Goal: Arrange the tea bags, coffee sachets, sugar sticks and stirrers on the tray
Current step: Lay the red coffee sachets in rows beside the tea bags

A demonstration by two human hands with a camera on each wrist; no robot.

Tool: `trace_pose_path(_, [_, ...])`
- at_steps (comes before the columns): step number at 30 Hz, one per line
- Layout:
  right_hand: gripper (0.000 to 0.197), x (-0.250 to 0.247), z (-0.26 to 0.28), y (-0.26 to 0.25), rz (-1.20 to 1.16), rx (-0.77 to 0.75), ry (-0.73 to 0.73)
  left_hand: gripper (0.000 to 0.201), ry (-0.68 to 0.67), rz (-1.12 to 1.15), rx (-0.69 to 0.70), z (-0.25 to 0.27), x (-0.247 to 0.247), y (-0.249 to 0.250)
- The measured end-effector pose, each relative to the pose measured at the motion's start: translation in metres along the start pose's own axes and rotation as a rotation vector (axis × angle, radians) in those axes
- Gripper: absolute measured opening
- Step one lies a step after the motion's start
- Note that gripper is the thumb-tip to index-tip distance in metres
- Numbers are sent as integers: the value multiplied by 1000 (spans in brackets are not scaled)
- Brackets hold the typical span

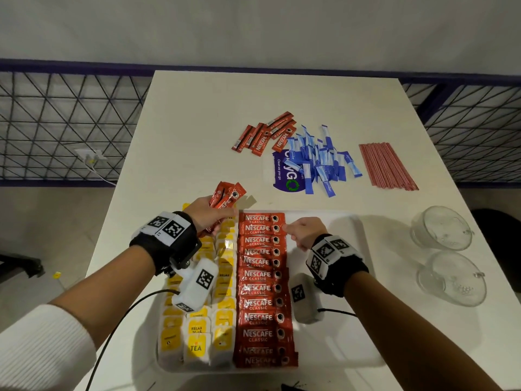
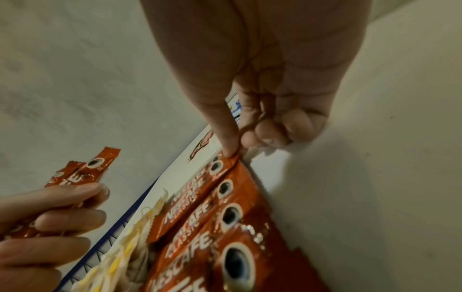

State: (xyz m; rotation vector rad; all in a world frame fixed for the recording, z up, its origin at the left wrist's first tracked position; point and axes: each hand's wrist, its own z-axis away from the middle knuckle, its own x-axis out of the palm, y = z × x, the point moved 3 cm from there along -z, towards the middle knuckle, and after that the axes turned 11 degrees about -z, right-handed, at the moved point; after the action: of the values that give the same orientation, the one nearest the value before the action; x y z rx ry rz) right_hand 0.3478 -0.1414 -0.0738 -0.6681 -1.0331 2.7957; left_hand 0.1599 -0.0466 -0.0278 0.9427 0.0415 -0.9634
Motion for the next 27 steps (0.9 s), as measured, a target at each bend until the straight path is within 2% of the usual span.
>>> trace_pose_path(5, [27,4,2,-5,118,-14,20,25,-34,-10,8,0,3,0])
trace_pose_path(7, [33,4,3,-5,130,-17,19,29,-46,0,-1,1,4,0])
trace_pose_path(9, [39,2,4,-4,117,-12,17,30,-70,37,-25,2,4,1])
trace_pose_path(13, [38,-1,6,-2,43,1,-1,29,-138,133,-47,5,4,3])
trace_pose_path(17, [32,-6,8,-3,-36,-83,-16,26,-188,133,-7,12,5,6])
trace_pose_path(20, [24,-6,16,-15,-180,-189,-113,26,-239,41,39,16,9,6])
trace_pose_path(23, [27,-2,29,-30,-359,-235,-266,26,-251,-14,36,19,17,7])
trace_pose_path(25, [28,1,35,-35,-376,-252,-337,26,-254,-38,30,21,21,9])
trace_pose_path(27, [20,1,39,-37,-315,-282,-364,26,-263,-69,37,24,25,11])
